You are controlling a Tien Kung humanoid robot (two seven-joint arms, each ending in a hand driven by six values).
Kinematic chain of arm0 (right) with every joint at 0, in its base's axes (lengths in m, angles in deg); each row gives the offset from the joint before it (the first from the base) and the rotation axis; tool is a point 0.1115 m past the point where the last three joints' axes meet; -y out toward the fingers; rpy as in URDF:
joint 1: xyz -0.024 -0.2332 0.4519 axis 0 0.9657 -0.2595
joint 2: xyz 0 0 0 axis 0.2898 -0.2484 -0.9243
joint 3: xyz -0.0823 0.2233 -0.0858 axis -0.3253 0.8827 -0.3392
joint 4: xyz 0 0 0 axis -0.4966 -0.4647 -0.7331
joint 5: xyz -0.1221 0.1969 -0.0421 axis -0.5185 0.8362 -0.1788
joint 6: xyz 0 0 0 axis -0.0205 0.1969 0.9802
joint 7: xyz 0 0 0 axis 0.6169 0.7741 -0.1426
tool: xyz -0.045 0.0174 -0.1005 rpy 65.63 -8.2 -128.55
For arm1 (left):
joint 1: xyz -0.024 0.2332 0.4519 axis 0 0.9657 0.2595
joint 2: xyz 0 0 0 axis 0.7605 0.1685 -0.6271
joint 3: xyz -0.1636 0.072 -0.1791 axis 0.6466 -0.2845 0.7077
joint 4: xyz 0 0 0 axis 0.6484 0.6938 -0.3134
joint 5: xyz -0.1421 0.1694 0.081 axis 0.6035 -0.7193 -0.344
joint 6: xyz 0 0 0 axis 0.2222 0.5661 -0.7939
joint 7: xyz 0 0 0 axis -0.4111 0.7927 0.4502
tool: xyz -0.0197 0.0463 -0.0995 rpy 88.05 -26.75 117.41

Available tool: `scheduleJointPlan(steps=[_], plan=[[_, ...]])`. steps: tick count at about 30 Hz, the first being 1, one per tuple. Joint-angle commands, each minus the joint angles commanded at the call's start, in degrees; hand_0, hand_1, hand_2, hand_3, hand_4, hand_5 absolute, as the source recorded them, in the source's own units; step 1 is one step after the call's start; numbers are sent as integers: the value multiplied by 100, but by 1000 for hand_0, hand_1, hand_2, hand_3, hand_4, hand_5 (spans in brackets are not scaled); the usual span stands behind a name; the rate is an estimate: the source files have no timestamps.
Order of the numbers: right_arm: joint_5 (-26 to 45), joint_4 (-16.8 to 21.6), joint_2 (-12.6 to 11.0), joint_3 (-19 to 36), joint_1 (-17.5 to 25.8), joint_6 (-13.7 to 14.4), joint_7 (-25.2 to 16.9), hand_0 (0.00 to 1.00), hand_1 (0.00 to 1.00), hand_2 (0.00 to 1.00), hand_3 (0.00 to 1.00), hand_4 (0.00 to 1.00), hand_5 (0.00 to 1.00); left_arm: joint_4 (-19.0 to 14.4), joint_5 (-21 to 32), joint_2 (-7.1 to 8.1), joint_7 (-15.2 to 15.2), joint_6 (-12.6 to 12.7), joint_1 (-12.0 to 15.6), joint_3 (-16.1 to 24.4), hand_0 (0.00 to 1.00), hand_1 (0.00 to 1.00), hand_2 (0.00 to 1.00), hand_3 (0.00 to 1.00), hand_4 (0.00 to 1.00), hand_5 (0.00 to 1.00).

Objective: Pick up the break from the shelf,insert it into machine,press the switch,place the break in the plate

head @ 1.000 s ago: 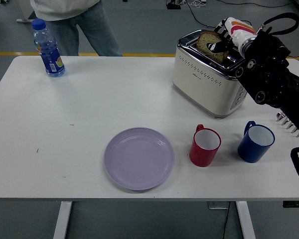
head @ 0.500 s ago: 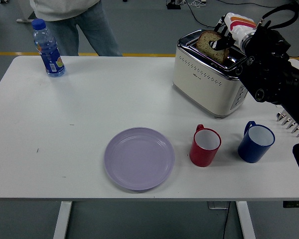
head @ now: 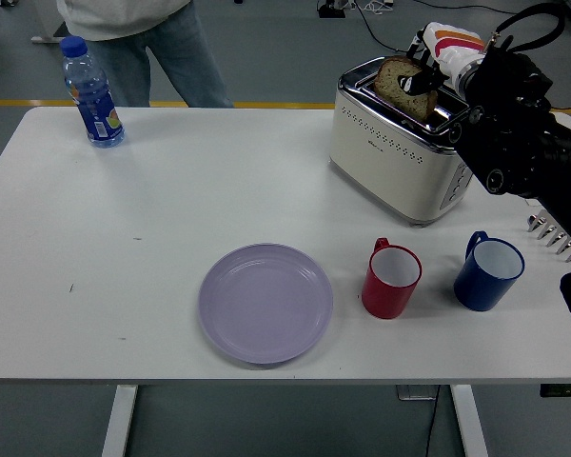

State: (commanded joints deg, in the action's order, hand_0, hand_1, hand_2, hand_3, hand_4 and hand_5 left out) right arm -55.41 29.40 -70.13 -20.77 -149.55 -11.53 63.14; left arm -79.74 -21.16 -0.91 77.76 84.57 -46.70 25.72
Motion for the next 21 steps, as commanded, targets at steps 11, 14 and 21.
scheduleJointPlan(steps=[11,14,21], plan=[[-224,71,0,-26,1,-80,-123,232,310,413,485,618,171,0,9,2,-1,3,7,10,697,718,698,572,308,812],[-286,117,0,-9,-7,-77,-138,232,310,413,485,618,171,0,17,5,-3,3,14,6,697,718,698,572,308,812],[-376,230,0,73,-19,-75,-165,216,300,404,479,601,162,0,26,8,-5,5,34,9,698,718,697,572,308,809]])
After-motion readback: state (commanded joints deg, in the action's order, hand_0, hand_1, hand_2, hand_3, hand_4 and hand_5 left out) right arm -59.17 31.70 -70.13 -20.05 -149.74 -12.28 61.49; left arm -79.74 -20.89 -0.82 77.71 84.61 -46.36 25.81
